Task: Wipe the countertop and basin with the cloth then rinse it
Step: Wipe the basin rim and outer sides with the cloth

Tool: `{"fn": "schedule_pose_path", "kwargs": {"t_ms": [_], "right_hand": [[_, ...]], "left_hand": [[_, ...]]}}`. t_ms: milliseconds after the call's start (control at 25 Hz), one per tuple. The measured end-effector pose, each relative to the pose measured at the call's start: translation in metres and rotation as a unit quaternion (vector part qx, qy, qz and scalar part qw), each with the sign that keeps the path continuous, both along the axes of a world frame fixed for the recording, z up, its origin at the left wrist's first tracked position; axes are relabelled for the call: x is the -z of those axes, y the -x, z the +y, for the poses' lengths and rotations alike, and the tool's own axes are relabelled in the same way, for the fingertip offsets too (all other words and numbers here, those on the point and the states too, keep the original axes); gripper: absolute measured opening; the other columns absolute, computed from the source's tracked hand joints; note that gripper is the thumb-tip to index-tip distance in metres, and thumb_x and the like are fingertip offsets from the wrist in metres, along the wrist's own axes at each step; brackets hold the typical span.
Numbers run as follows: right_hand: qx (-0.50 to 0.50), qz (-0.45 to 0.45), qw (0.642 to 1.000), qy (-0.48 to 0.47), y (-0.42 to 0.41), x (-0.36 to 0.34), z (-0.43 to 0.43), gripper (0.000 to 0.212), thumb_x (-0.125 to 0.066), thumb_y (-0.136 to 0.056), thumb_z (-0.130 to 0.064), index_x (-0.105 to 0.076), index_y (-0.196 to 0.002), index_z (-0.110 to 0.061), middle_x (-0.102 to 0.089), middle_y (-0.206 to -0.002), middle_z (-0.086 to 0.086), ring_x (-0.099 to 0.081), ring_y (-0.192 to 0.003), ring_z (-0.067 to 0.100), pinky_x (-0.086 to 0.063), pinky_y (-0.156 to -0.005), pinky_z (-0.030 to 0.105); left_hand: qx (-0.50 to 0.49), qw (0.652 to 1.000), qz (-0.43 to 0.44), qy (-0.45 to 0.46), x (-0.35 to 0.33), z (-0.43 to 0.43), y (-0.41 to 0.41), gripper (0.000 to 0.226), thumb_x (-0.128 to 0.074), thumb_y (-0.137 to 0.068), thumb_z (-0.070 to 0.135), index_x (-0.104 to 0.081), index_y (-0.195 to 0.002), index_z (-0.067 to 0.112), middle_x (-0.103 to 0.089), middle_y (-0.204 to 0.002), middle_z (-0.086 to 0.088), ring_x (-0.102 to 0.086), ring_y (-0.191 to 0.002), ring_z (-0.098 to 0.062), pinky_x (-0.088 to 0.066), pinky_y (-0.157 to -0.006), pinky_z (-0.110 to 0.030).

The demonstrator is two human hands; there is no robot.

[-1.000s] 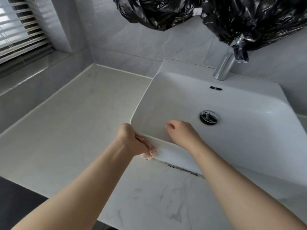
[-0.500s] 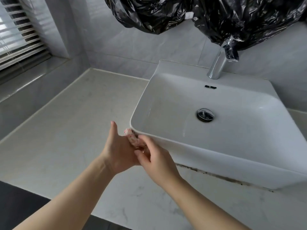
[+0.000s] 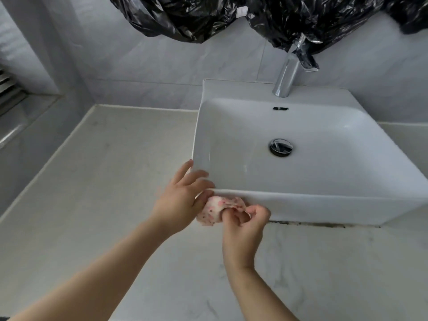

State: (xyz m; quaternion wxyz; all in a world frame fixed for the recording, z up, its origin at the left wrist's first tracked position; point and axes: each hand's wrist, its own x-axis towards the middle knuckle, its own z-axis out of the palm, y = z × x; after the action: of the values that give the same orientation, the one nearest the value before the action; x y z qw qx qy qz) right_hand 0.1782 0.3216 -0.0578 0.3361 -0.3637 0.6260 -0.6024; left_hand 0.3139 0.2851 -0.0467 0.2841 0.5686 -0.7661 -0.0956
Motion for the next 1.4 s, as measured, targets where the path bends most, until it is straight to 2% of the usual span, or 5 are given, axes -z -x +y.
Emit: {"fn": "schedule_pose_path", "kwargs": {"t_ms": [200, 480, 680, 1240, 1400], "right_hand": [[0.031, 0.079, 0.994, 0.074, -0.026, 0.017, -0.006, 0.008, -0.059, -0.077, -0.009, -0.063, -0.072, -0.005, -0.049, -0.088, 0.009, -0.049, -0.08, 0.01, -0.039, -0.069, 0.009], [0.187, -0.249, 0.95, 0.028, -0.031, -0.004, -0.026, 0.022, -0.046, -0.085, 0.0, -0.045, -0.078, -0.021, -0.053, -0.082, 0.006, -0.059, -0.073, 0.017, -0.048, -0.06, 0.023], [0.096, 0.027, 0.99, 0.1, -0.041, 0.022, -0.016, 0.017, -0.054, -0.067, 0.001, -0.055, -0.084, -0.001, -0.048, -0.088, 0.015, -0.053, -0.073, 0.033, -0.05, -0.069, 0.026], [0.233, -0.093, 0.962, 0.104, 0.065, 0.014, -0.043, 0.021, -0.052, -0.073, -0.005, -0.054, -0.071, -0.026, -0.052, -0.071, 0.023, -0.057, -0.054, 0.026, -0.052, -0.052, 0.032], [0.022, 0.07, 0.99, 0.116, -0.006, 0.03, -0.016, 0.01, -0.063, -0.075, -0.015, -0.061, -0.078, -0.024, -0.055, -0.089, -0.006, -0.059, -0.079, 0.019, -0.053, -0.068, 0.034]], "left_hand": [[0.028, 0.999, 0.029, 0.002, 0.003, -0.007, -0.004, 0.042, -0.039, -0.088, 0.043, -0.071, -0.099, 0.019, -0.055, -0.095, 0.014, -0.041, -0.129, -0.035, -0.007, -0.108, -0.006], [0.028, 0.996, 0.08, -0.001, 0.001, -0.006, 0.002, 0.031, -0.048, -0.087, 0.031, -0.071, -0.102, 0.015, -0.054, -0.091, 0.01, -0.029, -0.135, -0.036, -0.001, -0.104, -0.001], [0.055, 0.995, 0.086, 0.02, 0.002, -0.008, -0.004, 0.041, -0.035, -0.089, 0.031, -0.071, -0.1, 0.014, -0.053, -0.087, 0.011, -0.043, -0.123, -0.041, -0.005, -0.113, -0.015], [0.033, 0.996, 0.089, 0.003, 0.003, -0.004, 0.005, 0.047, -0.03, -0.09, 0.034, -0.069, -0.1, 0.011, -0.049, -0.089, 0.008, -0.035, -0.131, -0.043, 0.001, -0.11, -0.007], [0.032, 0.995, 0.09, 0.004, 0.004, -0.002, 0.007, 0.047, -0.03, -0.09, 0.034, -0.069, -0.1, 0.011, -0.049, -0.09, 0.008, -0.034, -0.132, -0.043, 0.0, -0.108, -0.005]]}}
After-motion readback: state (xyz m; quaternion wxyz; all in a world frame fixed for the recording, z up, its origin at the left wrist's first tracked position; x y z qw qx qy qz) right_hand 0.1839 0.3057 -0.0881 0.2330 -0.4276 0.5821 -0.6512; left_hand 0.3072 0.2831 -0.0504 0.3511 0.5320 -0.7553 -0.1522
